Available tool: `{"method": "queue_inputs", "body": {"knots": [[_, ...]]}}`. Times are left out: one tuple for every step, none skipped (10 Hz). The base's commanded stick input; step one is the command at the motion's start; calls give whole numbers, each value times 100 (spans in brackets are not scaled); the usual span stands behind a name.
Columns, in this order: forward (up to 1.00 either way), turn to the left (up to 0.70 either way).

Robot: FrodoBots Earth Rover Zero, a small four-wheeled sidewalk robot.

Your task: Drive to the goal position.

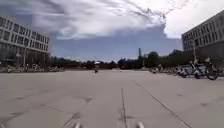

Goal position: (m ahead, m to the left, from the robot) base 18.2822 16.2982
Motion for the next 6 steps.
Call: {"method": "queue_inputs", "body": {"knots": [[70,0],[70,0],[70,0],[70,0],[70,0],[70,0]]}}
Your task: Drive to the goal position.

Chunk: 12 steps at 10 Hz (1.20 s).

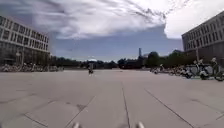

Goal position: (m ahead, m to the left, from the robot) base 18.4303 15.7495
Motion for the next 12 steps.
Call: {"method": "queue_inputs", "body": {"knots": [[70,0],[70,0],[70,0],[70,0],[70,0],[70,0],[70,0],[70,0],[70,0],[70,0],[70,0],[70,0]]}}
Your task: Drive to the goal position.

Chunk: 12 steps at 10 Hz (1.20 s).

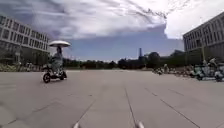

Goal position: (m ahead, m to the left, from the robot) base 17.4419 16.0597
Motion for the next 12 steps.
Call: {"method": "queue_inputs", "body": {"knots": [[70,0],[70,0],[70,0],[70,0],[70,0],[70,0],[70,0],[70,0],[70,0],[70,0],[70,0],[70,0]]}}
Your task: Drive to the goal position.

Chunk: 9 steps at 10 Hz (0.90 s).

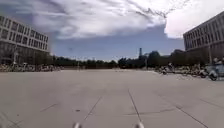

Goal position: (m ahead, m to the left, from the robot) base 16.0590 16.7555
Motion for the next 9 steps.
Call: {"method": "queue_inputs", "body": {"knots": [[70,0],[70,0],[70,0],[70,0],[70,0],[70,0],[70,0],[70,0],[70,0]]}}
